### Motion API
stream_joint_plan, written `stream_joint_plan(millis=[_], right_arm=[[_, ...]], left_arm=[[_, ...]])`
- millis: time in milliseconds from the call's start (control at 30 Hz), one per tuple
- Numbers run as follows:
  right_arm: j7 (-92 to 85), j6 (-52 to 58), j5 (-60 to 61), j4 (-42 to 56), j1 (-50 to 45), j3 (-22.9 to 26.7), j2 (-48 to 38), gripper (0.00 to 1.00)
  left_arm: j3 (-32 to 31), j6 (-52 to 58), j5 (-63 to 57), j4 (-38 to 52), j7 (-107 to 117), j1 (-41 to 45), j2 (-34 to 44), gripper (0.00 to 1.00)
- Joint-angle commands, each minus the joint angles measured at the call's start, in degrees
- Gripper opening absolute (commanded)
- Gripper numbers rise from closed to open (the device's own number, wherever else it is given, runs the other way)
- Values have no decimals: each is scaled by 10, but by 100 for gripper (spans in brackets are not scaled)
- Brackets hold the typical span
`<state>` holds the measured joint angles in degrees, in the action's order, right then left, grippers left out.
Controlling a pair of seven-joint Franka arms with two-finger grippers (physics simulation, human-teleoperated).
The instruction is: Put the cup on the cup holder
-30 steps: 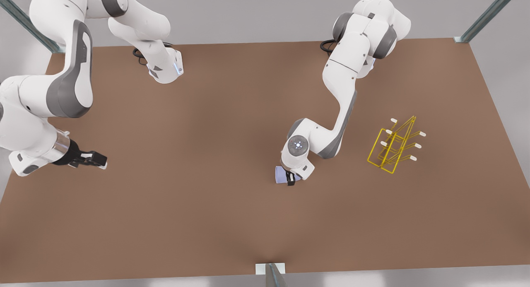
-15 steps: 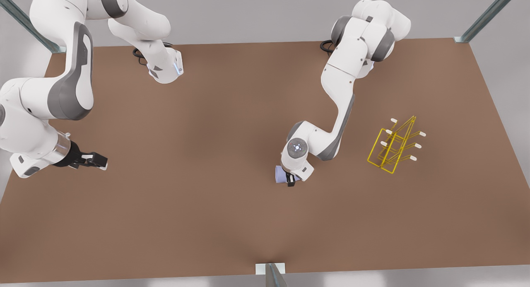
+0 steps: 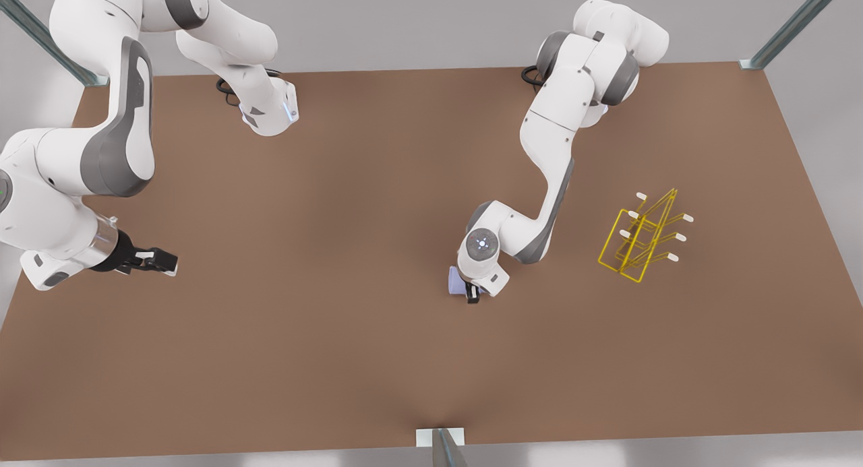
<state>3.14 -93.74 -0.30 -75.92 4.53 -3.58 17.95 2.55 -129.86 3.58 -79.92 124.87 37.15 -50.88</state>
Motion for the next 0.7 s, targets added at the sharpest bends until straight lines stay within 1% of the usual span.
stream_joint_plan(millis=[0,100,167,233,300,367,433,500,667], right_arm=[[-2,-1,0,1,2,1,-1,100],[-2,-3,1,2,1,1,0,100],[-3,-4,9,0,2,1,8,100],[-11,-3,9,-5,19,1,24,100],[-11,-8,9,-3,20,1,25,100],[-10,-21,9,-7,16,1,32,100],[-10,-17,9,-7,19,1,32,100],[-10,-16,10,-7,19,1,32,100],[-9,-15,8,-2,14,1,29,100]], left_arm=[[0,0,-2,0,-9,-1,1,73],[0,0,-2,1,-18,0,4,75],[-1,10,-2,1,-22,1,21,75],[-11,62,-2,2,-22,-1,54,76],[-7,80,-7,4,-23,-3,55,76],[-4,115,-41,5,-21,-5,60,76],[-2,157,-74,10,-19,-7,68,76],[1,224,-125,27,-18,-10,73,76],[6,421,-278,35,-16,-9,77,76]])
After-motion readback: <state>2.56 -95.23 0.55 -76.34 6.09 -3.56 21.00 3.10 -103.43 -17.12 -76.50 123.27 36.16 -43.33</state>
